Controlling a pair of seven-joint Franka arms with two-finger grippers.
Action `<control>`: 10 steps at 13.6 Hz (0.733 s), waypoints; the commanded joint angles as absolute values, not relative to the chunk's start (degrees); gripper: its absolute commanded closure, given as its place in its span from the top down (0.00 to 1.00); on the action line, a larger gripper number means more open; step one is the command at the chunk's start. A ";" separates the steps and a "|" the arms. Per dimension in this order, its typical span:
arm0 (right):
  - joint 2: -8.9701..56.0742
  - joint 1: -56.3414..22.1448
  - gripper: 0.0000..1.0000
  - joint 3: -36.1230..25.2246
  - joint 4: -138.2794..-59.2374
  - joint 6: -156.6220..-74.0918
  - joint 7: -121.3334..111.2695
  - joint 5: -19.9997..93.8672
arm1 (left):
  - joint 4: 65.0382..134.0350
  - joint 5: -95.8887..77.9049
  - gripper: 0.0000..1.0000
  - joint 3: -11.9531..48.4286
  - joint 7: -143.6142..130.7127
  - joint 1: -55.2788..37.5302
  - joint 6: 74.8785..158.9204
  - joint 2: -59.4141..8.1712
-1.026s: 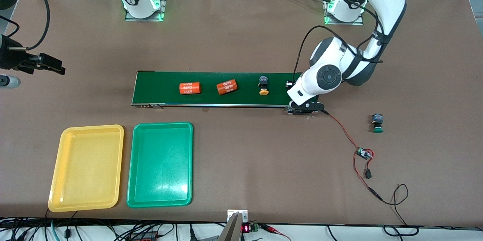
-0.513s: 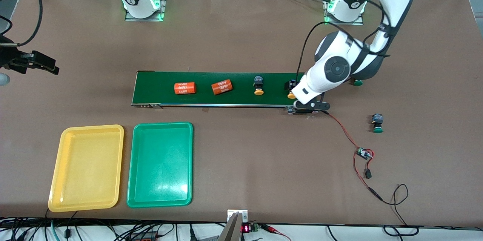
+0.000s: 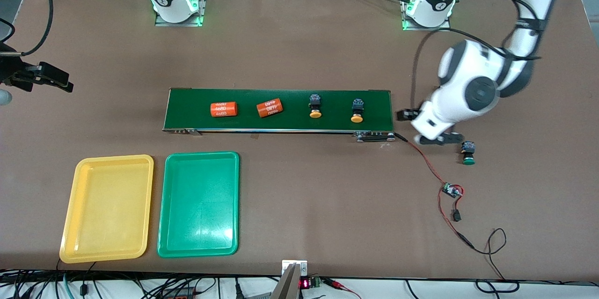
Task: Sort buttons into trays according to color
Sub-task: 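Set the second yellow-cap button on the belt with the left gripper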
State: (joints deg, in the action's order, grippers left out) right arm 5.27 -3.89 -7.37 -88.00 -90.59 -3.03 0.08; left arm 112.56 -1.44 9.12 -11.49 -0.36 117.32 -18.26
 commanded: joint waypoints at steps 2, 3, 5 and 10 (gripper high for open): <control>5.01 -3.87 1.00 -7.21 -87.28 -89.74 -3.78 -0.09 | 111.97 1.20 1.00 1.42 -2.47 -0.44 120.13 -19.95; 5.01 -3.87 1.00 -7.21 -87.36 -89.74 -3.78 -0.09 | 111.97 5.84 1.00 0.97 -0.98 0.08 122.32 -20.39; 5.18 -3.69 1.00 -7.29 -87.36 -89.74 -3.61 0.00 | 111.80 13.51 1.00 0.62 0.52 0.87 126.54 -21.70; 5.54 -3.69 1.00 -7.29 -87.54 -89.74 -3.86 -0.09 | 110.83 15.04 1.00 0.62 8.77 5.26 139.37 -28.46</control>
